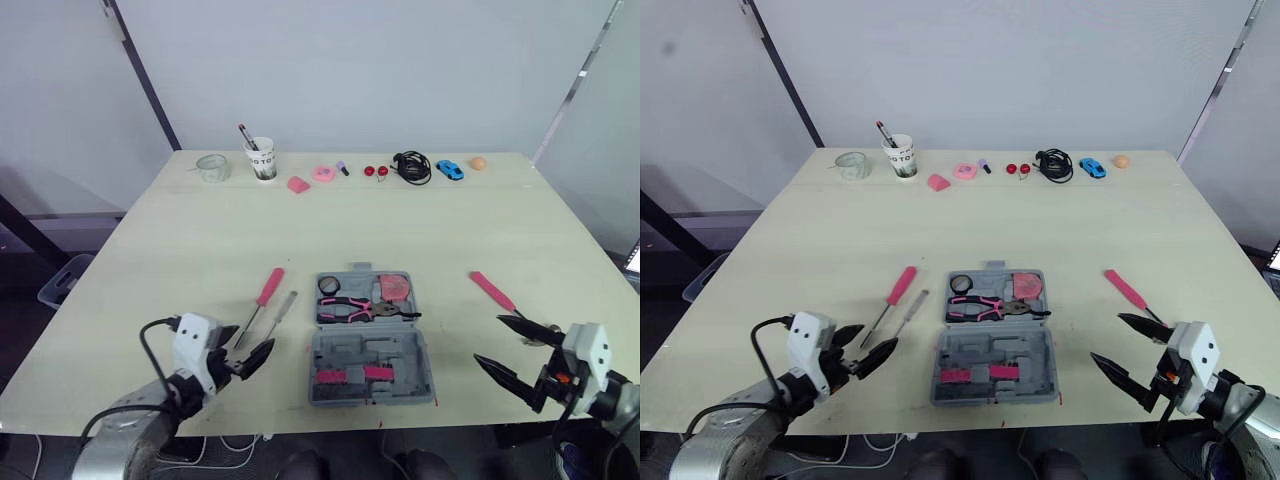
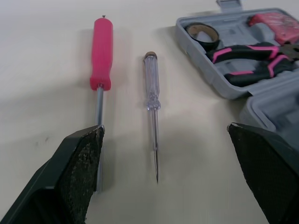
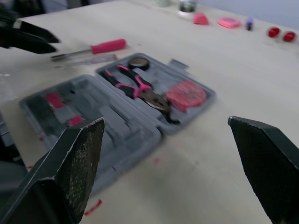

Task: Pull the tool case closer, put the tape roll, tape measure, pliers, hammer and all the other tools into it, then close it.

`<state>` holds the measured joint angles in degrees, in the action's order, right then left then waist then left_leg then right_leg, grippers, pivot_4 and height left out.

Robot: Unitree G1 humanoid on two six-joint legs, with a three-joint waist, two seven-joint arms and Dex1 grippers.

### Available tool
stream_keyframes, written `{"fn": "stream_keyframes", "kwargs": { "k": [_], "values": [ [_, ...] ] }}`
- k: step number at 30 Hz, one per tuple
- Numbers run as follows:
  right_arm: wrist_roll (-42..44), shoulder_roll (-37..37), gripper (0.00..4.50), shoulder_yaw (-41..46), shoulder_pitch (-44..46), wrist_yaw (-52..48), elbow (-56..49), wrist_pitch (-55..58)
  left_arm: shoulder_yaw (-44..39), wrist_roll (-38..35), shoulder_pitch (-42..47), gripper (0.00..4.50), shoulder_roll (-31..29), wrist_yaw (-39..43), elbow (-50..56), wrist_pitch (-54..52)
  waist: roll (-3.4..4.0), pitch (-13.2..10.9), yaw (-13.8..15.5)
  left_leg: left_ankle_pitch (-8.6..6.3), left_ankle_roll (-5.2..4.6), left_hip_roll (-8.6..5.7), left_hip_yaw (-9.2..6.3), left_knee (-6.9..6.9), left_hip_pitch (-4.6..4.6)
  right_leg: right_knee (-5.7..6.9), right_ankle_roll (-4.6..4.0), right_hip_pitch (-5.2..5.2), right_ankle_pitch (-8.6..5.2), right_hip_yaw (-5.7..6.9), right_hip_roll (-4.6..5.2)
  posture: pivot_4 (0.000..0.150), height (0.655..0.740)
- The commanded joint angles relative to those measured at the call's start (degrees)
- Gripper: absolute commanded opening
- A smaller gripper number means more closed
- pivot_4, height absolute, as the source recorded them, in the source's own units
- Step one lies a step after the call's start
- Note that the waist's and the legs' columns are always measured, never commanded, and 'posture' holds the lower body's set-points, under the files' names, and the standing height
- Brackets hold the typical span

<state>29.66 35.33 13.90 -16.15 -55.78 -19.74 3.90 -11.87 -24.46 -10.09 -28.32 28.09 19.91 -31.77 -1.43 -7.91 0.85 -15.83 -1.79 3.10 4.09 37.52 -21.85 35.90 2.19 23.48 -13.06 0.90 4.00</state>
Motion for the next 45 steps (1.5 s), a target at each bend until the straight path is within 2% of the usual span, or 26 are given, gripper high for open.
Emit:
{"fn": "stream_keyframes", "kwargs": {
  "k": [1,9,14,17,19,22,24,25,26,28,35,40,45],
  "values": [
    [0.5,0.7,4.45,-0.4,2.5,0.0,-1.7,0.3,2.0,2.1,3.4,4.5,1.5,-3.5,-0.6,-1.0,-0.02,0.0,0.0,0.0,0.0,-0.01,0.0,0.0,0.0,0.0,0.0,-0.01,0.0,0.0,0.0,0.15,0.74],
    [-0.2,0.1,4.45,-2.1,5.0,0.3,-1.2,0.3,7.8,6.6,11.1,4.5,4.9,-5.7,-8.5,-1.5,-0.05,0.0,0.0,0.0,0.0,-0.09,0.01,0.0,-0.05,0.0,-0.02,-0.02,0.01,-0.02,-0.05,0.15,0.74],
    [1.2,0.4,4.45,-2.6,5.2,-0.5,-2.7,1.1,8.7,8.9,13.4,4.5,5.7,-6.7,-12.5,-0.8,-0.07,0.0,-0.2,0.0,0.0,-0.09,0.0,0.0,0.0,0.02,-0.01,-0.04,0.02,-0.05,-0.07,0.15,0.74],
    [1.2,0.9,4.5,-3.0,4.9,-1.4,-3.1,1.3,8.9,9.8,13.5,3.65,6.1,-7.5,-13.3,-1.3,-0.07,0.0,-0.1,0.0,0.0,-0.09,0.0,0.0,-0.01,0.03,-0.01,-0.04,0.02,-0.04,-0.08,0.15,0.74],
    [1.4,1.1,4.5,-3.1,4.8,-1.9,-3.2,1.5,8.9,10.4,13.4,2.82,6.3,-7.8,-13.4,-1.1,-0.07,0.0,-0.1,0.0,0.0,-0.09,-0.01,0.0,-0.01,0.03,0.0,-0.05,0.02,-0.05,-0.08,0.15,0.74],
    [1.4,1.0,4.5,-3.2,4.8,-2.2,-3.2,1.7,8.8,10.7,13.6,1.31,6.7,-7.9,-13.9,-0.6,-0.09,0.1,0.0,0.0,0.0,-0.09,-0.01,0.0,-0.01,0.03,0.0,-0.05,0.03,-0.07,-0.06,0.15,0.74],
    [1.7,1.0,4.5,-3.3,5.0,-2.5,-3.3,2.0,8.9,11.0,13.6,0.76,7.0,-7.9,-14.1,-0.2,-0.09,0.1,0.0,0.0,0.0,-0.1,-0.01,0.02,-0.01,0.03,0.01,-0.05,0.03,-0.07,-0.06,0.15,0.74],
    [1.9,1.1,4.5,-3.4,5.0,-2.8,-3.4,2.2,9.1,11.2,13.5,0.21,7.2,-7.9,-14.2,0.0,-0.09,0.1,0.0,0.01,0.0,-0.1,-0.01,0.02,-0.01,0.03,0.02,-0.06,0.04,-0.07,-0.06,0.15,0.74],
    [1.9,1.2,4.5,-3.5,5.1,-3.3,-3.3,2.2,9.2,11.4,13.2,0.1,7.3,-7.8,-13.9,0.2,-0.09,0.1,0.0,0.01,0.0,-0.1,-0.01,0.02,0.0,0.04,0.02,-0.06,0.04,-0.07,-0.06,0.15,0.74],
    [2.0,1.5,4.5,-3.7,5.1,-4.0,-3.2,2.2,9.1,11.4,12.2,0.1,7.4,-7.8,-13.0,0.4,-0.08,0.1,0.0,0.01,0.0,-0.1,-0.01,0.02,0.0,0.04,0.02,-0.06,0.04,-0.06,-0.06,0.15,0.74],
    [3.3,3.7,4.5,-5.0,5.2,-10.0,-2.8,1.8,5.4,10.4,0.8,0.1,7.5,-9.4,0.0,-0.5,-0.09,0.1,-0.1,0.0,0.0,-0.06,0.01,0.02,0.03,0.03,0.02,-0.05,0.04,-0.14,-0.06,0.15,0.74],
    [2.5,4.0,4.5,-6.3,7.8,-11.6,-0.9,1.2,3.3,9.7,-7.0,0.1,10.8,-13.1,7.8,-2.5,-0.11,0.1,-0.1,0.0,0.0,-0.02,0.0,0.05,0.05,0.05,0.01,-0.05,0.04,-0.13,-0.05,0.15,0.74],
    [1.2,3.7,4.5,-8.4,10.3,-12.6,0.7,0.6,2.5,10.0,-9.6,0.1,13.9,-15.6,9.0,-3.3,-0.1,0.1,0.0,0.0,0.0,-0.03,-0.07,0.3,0.0,0.1,0.03,-0.05,0.04,-0.09,-0.07,0.15,0.74]
  ]
}}
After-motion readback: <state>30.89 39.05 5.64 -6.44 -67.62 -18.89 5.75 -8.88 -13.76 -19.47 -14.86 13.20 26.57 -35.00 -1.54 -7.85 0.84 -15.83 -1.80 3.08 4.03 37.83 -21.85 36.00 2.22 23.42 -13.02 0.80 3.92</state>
